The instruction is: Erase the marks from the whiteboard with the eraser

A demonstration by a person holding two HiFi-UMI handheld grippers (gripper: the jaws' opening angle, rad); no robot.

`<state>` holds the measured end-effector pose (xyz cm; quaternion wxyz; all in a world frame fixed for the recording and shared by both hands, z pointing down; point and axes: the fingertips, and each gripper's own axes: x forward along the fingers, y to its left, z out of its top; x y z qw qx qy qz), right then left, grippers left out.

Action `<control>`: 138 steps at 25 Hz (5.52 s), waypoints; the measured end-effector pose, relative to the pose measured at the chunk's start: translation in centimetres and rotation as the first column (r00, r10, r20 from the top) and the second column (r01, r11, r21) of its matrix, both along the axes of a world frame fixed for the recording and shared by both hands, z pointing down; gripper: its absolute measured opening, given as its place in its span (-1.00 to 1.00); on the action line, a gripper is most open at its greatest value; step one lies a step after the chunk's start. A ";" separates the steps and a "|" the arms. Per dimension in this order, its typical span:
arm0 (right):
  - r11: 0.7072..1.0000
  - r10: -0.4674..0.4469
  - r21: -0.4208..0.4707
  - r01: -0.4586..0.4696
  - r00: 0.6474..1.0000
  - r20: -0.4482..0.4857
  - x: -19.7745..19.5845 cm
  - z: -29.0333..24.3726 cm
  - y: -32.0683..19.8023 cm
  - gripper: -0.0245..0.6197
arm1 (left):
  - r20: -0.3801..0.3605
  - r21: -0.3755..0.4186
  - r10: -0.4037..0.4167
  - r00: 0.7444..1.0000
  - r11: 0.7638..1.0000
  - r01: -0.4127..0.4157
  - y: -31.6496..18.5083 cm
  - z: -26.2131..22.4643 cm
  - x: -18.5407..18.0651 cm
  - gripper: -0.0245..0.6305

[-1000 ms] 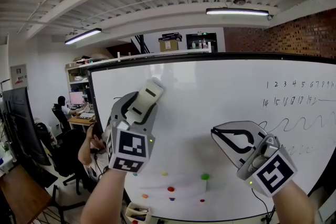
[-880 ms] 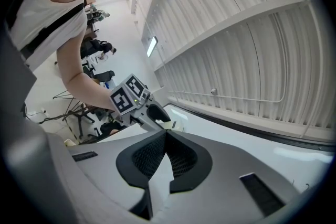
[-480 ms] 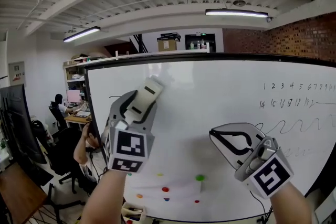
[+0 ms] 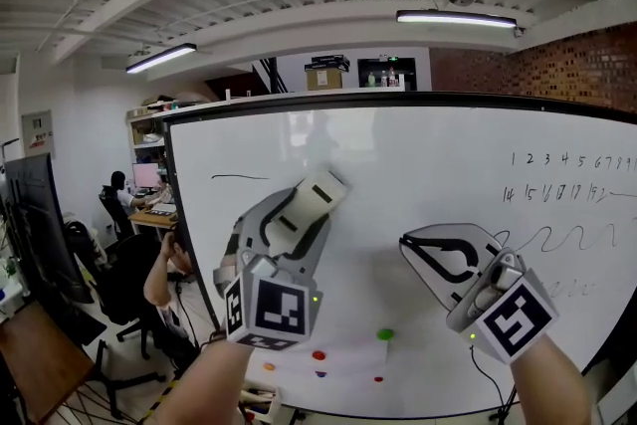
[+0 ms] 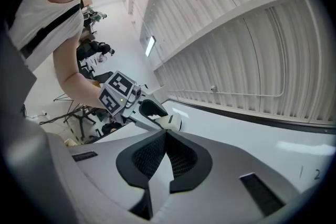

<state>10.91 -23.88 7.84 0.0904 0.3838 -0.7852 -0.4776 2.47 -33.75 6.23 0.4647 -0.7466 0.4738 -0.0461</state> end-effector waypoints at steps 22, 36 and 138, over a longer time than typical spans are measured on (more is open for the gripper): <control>0.992 -0.125 0.009 0.126 0.989 -0.082 -7.2 0.3 0.3 -0.88 | -0.322 -0.193 0.052 0.945 0.974 -0.119 -3.5 -1.4 -9.7 -0.16; 0.984 -0.169 -0.056 0.166 0.985 -0.045 -8.6 2.1 -1.7 -0.88 | -0.148 -0.129 0.171 0.974 0.973 -0.191 -3.2 -0.3 -5.8 -0.16; 0.984 -0.117 -0.118 0.131 0.986 0.122 -4.7 3.0 -0.5 -0.88 | -0.657 -0.206 0.058 0.751 0.945 -0.254 -6.8 -2.2 -16.3 -0.18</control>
